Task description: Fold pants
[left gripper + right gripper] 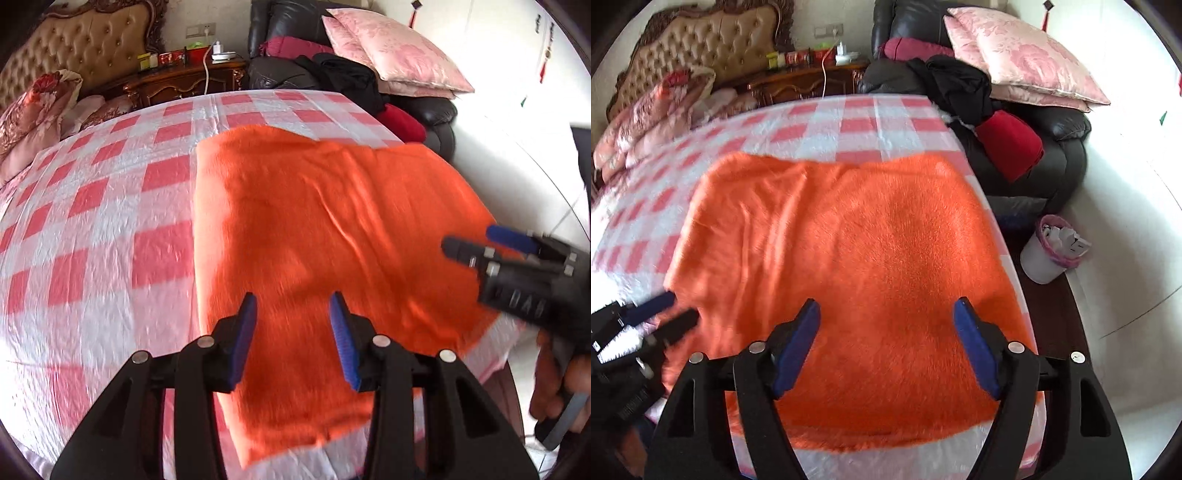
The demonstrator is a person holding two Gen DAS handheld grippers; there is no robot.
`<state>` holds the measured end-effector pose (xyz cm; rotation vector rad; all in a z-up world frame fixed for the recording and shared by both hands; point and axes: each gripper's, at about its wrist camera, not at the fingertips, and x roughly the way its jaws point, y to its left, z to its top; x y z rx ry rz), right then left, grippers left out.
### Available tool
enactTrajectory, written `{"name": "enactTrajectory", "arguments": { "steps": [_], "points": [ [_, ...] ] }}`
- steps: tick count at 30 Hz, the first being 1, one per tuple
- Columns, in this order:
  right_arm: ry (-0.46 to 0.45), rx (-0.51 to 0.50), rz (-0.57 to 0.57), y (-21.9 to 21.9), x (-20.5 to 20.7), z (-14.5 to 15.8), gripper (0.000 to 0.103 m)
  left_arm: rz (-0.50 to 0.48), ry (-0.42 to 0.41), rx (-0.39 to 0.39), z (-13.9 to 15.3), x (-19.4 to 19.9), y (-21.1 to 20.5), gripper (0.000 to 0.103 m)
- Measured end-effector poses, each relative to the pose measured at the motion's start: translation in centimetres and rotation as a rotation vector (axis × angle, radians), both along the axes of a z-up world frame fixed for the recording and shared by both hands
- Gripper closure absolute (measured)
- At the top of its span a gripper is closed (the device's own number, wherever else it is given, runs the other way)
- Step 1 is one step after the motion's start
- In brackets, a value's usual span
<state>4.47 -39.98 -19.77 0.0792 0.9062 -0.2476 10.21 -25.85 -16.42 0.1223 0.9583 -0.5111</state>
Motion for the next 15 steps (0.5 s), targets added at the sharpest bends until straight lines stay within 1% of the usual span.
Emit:
{"name": "enactTrajectory", "arguments": {
  "steps": [1,3,6,7,8,11,13,15],
  "points": [
    [-0.002,-0.01,-0.009,0.1,-0.3,0.2,0.03,-0.006,0.003,0.006,-0.2,-0.3,0.0,0.056],
    [0.019,-0.048,-0.037,0.2,-0.8,0.0,0.03,-0.001,0.018,0.021,-0.9,-0.7,0.2,0.055],
    [0.096,-0.068,-0.06,-0.4,-0.8,-1.7,0.029,0.009,0.036,0.034,-1.3,-1.0,0.3,0.052],
    [0.099,-0.071,-0.055,-0.4,-1.0,-1.9,0.028,0.013,0.033,0.039,-1.3,-1.0,0.4,0.051],
    [0.091,-0.083,-0.059,-0.3,-1.3,-1.7,0.028,0.019,0.028,0.039,-1.1,-1.1,0.5,0.051],
    [0.06,-0.062,-0.077,-0.3,-2.5,-0.5,0.028,0.027,0.006,0.02,0.1,-2.1,0.9,0.05],
    [0.036,-0.067,-0.086,-0.1,-3.5,0.4,0.028,0.026,-0.02,0.014,1.2,-3.0,1.1,0.042],
    [0.021,-0.068,-0.089,0.1,-4.4,1.2,0.028,0.028,-0.028,-0.001,2.1,-3.8,1.2,0.04]
  ]
}}
